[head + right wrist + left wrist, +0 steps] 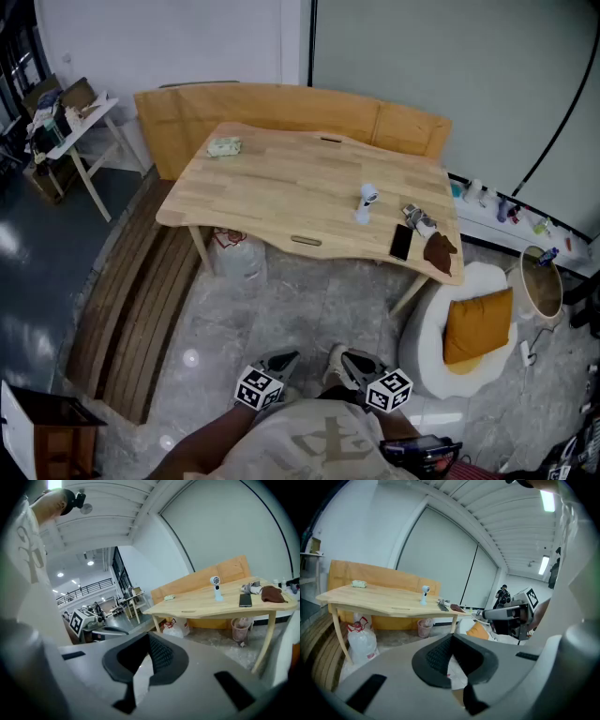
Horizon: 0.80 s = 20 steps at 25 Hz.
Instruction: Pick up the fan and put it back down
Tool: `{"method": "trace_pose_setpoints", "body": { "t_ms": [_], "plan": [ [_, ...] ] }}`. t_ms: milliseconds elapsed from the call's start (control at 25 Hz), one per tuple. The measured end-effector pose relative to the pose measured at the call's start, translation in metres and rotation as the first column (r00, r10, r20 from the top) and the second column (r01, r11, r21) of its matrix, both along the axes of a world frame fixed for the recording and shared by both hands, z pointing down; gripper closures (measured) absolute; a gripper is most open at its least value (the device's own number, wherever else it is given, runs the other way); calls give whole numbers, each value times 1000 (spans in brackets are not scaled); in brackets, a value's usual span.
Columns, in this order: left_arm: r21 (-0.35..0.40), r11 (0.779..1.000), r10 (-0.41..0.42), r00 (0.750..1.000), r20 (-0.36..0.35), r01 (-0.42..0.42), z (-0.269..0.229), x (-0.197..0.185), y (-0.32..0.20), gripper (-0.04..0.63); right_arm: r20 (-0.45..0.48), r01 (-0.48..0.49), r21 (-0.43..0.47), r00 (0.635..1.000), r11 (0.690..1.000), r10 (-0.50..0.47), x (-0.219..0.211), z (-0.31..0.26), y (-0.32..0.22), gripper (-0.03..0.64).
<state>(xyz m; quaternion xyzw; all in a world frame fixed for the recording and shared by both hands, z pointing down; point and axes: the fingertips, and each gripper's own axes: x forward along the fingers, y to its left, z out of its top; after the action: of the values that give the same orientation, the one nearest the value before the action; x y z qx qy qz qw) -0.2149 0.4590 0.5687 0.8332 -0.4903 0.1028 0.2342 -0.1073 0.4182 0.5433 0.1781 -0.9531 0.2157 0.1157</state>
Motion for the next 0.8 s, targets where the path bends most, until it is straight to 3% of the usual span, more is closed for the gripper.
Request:
{"method": "trace_pose_setpoints", "body": {
  "t_ms": [280, 480, 800],
  "plan": [
    [9, 1000, -12, 1000, 11, 12, 3, -10, 2, 584, 15, 18, 32, 1000, 999, -19, -12, -3, 0, 603],
    [20, 1000, -23, 1000, 18, 23, -3, -16, 0, 584, 73, 0, 36, 997, 999, -2, -14, -14, -3, 603],
    [21, 998, -68, 997, 22, 67, -1, -30, 9, 584, 40, 28, 40, 999, 999, -30, -28, -9, -3, 603]
  ]
}}
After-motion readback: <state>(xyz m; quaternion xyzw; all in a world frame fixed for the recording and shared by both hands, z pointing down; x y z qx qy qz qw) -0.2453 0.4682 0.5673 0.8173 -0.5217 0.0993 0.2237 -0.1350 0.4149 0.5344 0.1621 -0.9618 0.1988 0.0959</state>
